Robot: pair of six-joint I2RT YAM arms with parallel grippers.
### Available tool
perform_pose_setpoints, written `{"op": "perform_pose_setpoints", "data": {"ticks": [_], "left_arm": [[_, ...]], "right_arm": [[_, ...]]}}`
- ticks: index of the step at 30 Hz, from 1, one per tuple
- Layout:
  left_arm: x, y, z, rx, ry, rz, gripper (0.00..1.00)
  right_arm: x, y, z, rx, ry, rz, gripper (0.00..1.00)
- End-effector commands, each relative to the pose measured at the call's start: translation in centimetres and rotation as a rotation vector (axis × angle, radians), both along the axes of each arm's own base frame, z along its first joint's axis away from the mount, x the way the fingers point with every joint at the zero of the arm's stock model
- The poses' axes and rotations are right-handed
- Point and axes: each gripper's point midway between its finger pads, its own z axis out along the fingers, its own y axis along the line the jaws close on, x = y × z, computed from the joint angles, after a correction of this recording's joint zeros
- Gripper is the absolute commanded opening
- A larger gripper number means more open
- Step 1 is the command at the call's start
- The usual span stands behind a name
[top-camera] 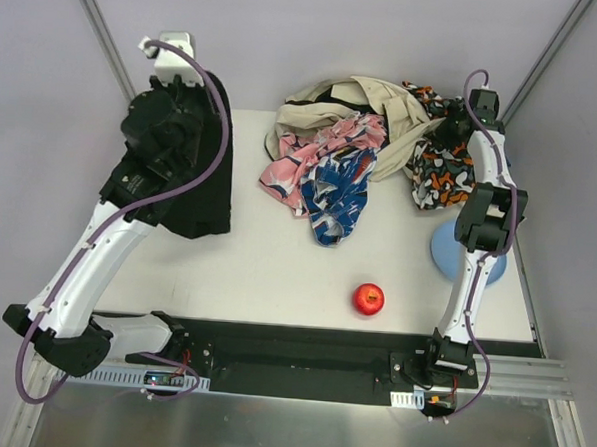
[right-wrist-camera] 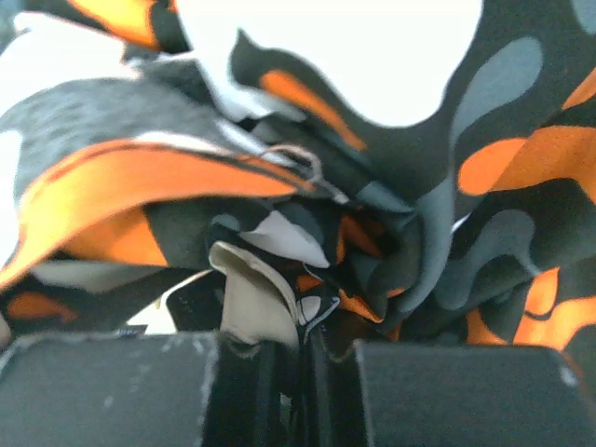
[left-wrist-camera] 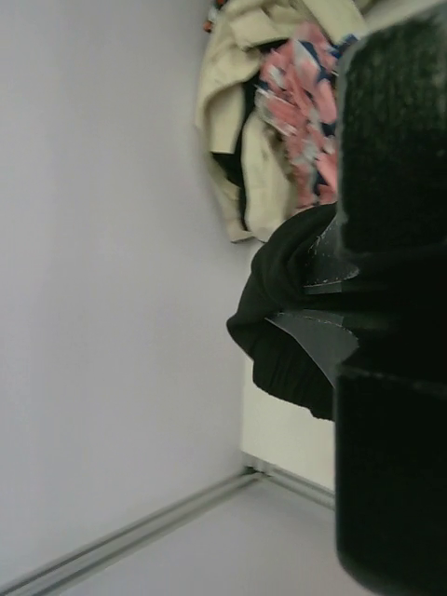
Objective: Pick out a specific cloth from the pile
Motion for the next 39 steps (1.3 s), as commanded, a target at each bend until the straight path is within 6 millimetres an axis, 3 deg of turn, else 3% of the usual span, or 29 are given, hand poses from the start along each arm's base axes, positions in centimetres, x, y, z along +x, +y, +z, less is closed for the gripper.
{"op": "perform_pose_setpoints", "data": {"ticks": [1, 4, 7, 11, 13, 16, 20, 21, 22, 23, 26, 27, 28, 29, 30, 31, 32, 36, 39], "left_arm": [[0.8, 0.0, -7.1, -0.103, 0.131, 0.012, 0.00], [-0.1, 0.2, -10.9, -0.154, 0.196, 0.016, 0.00], [-1.6, 0.2, -12.7, -0.210, 0.230, -0.019, 0.00], [-4.3, 2.2, -14.4, -0.276, 0.282, 0.033, 0.00], [-5.4, 3.5, -16.6, -0.300, 0.325, 0.094, 0.00], [-6.4, 5.3, -21.8, -0.322, 0.414, 0.216, 0.00], [-6.4, 6.6, -29.1, -0.294, 0.580, 0.351, 0.00], [-6.2, 6.7, -30.4, -0.305, 0.622, 0.367, 0.00], [-5.9, 6.9, -32.1, -0.315, 0.672, 0.384, 0.00], [-5.4, 7.3, -33.6, -0.328, 0.714, 0.404, 0.00], [-3.9, 8.0, -37.2, -0.318, 0.839, 0.449, 0.00], [-3.2, 8.0, -38.0, -0.307, 0.873, 0.454, 0.05], [-2.7, 7.5, -39.0, -0.289, 0.922, 0.438, 0.22], [-2.4, 7.0, -39.6, -0.280, 0.957, 0.415, 0.44], [-2.1, 6.2, -39.9, -0.282, 0.983, 0.377, 0.73], [-1.9, 5.4, -39.9, -0.289, 1.004, 0.335, 0.91], [-1.8, 4.8, -39.4, -0.306, 1.003, 0.302, 0.99], [-3.7, 4.1, -35.3, -0.357, 0.922, 0.195, 0.99], [-6.9, 4.3, -31.7, -0.403, 0.815, 0.111, 0.99]], "right_arm": [[-2.0, -0.4, 8.7, -0.159, -0.119, 0.027, 0.08], [-2.7, -0.4, 10.2, -0.182, -0.128, 0.022, 0.09], [-3.6, -0.4, 10.8, -0.200, -0.116, 0.033, 0.12], [-5.0, 0.1, 11.4, -0.243, -0.096, 0.072, 0.19], [-5.6, 0.4, 12.1, -0.275, -0.104, 0.106, 0.22], [-7.0, 1.6, 13.5, -0.330, -0.114, 0.184, 0.34], [-9.9, 3.4, 16.0, -0.410, -0.127, 0.284, 0.59], [-10.8, 3.0, 16.8, -0.434, -0.131, 0.282, 0.69], [-11.8, 4.3, 17.5, -0.457, -0.141, 0.313, 0.89], [-12.8, 4.4, 18.4, -0.486, -0.156, 0.311, 0.96], [-15.6, 5.2, 20.7, -0.538, -0.217, 0.310, 0.96], [-16.6, 5.5, 21.0, -0.534, -0.228, 0.307, 0.96], [-17.7, 5.7, 21.6, -0.527, -0.244, 0.300, 0.96], [-19.4, 5.7, 21.6, -0.511, -0.245, 0.289, 0.96], [-20.5, 5.6, 20.9, -0.502, -0.235, 0.284, 0.96], [-21.6, 5.5, 20.8, -0.491, -0.245, 0.270, 0.96], [-22.9, 5.4, 19.8, -0.484, -0.239, 0.266, 0.96], [-26.7, 4.4, 15.8, -0.472, -0.237, 0.186, 0.96], [-30.0, 2.5, 12.7, -0.478, -0.196, 0.066, 0.96]]}}
